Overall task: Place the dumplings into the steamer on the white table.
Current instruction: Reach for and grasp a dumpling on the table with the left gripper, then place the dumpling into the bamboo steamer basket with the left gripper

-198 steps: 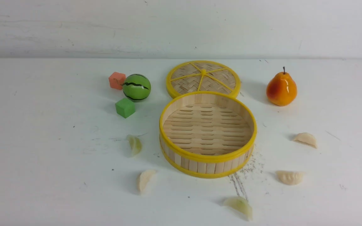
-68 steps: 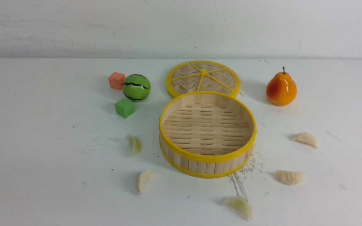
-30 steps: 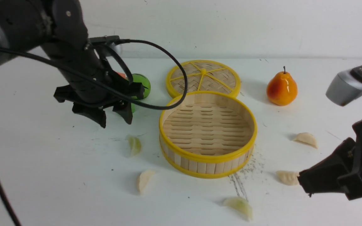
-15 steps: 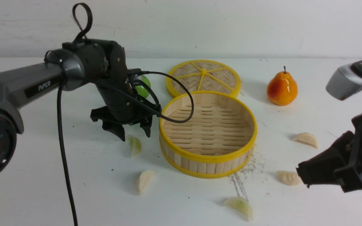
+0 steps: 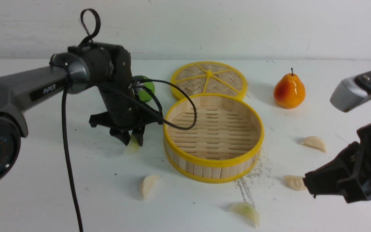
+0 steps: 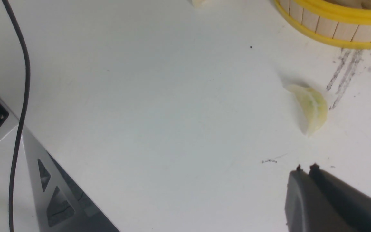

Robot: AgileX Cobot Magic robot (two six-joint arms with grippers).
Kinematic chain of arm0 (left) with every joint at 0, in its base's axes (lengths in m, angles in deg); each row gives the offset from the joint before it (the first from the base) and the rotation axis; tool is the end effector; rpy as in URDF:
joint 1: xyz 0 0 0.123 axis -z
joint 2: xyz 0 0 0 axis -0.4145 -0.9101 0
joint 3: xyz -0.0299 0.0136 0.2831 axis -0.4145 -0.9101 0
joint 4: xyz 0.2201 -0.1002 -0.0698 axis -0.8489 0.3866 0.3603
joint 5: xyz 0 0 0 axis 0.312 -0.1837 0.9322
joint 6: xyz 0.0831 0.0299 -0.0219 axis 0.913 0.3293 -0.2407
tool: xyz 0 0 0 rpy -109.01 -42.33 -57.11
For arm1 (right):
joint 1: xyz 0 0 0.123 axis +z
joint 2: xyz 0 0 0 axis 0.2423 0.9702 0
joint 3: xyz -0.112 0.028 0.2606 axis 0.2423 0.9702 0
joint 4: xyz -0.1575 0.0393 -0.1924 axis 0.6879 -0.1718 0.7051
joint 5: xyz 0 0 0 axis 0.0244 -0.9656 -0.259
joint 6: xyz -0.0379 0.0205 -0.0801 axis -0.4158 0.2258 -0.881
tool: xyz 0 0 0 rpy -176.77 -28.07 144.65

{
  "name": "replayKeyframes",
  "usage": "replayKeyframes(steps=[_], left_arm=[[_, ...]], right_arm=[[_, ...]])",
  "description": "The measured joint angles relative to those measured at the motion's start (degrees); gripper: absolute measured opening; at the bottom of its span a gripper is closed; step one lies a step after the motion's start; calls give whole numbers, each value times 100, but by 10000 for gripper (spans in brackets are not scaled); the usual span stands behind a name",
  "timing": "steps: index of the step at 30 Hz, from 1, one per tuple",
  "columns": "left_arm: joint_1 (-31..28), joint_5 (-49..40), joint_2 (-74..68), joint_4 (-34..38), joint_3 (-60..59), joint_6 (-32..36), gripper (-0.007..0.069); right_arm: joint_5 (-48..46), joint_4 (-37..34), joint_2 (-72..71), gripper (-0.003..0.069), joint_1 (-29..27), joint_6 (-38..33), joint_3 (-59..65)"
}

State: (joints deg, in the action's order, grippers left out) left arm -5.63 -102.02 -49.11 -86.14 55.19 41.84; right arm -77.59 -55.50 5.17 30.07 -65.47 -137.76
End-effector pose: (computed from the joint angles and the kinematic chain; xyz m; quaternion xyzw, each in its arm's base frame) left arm 0.4392 -0.1524 0.2018 -0.0007 0.9906 -0.0562 0.1249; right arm 0.1843 0.0983 0.3372 -0.2545 0.8946 0.2581 0.2613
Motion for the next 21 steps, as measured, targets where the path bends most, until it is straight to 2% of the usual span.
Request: replayKeyframes(steps=[6,12,16,21], left_arm=[[864,-627,473,-205,1423,33,204],[1682,-546,126,-116,2455,-158,204],[1939,-190,-442,-88,2797,-423,204],[1986,316,-1185,-169,2847,-978,204]], right_arm=[[-56,-84,-59,26,0,38,0],[-499,-278,-793,30,0,57,1],[-616,-298,-1455,31,0,88,1],[-660,-195,-2152,31,0,151,1]])
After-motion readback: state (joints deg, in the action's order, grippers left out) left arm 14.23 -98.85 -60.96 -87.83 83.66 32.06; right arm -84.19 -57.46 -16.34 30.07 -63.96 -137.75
